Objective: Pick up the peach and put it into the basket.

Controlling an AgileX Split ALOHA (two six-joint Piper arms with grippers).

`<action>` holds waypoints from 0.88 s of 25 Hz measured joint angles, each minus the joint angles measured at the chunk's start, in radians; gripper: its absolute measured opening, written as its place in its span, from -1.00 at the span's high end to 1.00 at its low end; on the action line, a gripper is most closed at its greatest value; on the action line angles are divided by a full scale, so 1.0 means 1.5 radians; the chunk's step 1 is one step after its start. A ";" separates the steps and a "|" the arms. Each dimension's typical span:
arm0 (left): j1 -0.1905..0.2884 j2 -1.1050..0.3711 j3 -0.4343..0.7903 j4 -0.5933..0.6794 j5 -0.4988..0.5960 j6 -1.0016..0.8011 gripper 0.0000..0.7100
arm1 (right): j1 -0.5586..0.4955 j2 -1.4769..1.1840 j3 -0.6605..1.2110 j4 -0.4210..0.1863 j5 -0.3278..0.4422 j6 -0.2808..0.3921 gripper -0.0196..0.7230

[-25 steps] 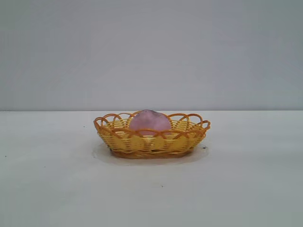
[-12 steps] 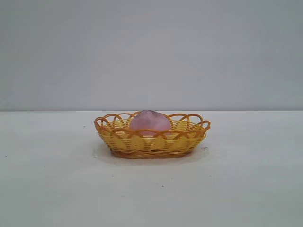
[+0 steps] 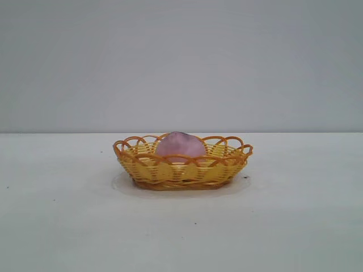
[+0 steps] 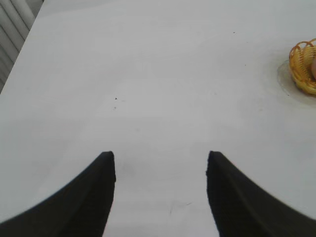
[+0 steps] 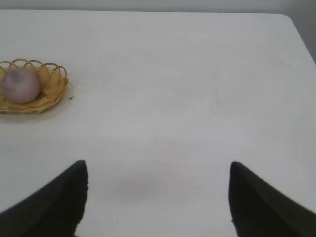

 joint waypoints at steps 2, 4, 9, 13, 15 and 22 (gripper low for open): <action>0.000 0.000 0.000 0.000 0.000 0.000 -0.01 | 0.000 0.000 0.000 0.000 0.000 0.000 -0.54; 0.000 0.000 0.000 0.000 0.000 0.000 -0.01 | 0.000 0.000 0.000 0.000 0.000 0.000 -0.54; 0.000 0.000 0.000 0.000 0.000 0.000 -0.01 | 0.000 0.000 0.000 0.000 -0.001 0.000 -0.54; 0.000 0.000 0.000 0.000 0.000 0.000 -0.01 | 0.000 0.000 0.000 0.000 -0.001 0.000 -0.54; 0.000 0.000 0.000 0.000 0.000 0.000 -0.01 | 0.000 0.000 0.000 0.000 -0.001 0.000 -0.54; -0.011 0.000 0.000 0.000 0.000 0.000 -0.01 | 0.000 0.000 0.000 0.000 -0.001 0.000 -0.54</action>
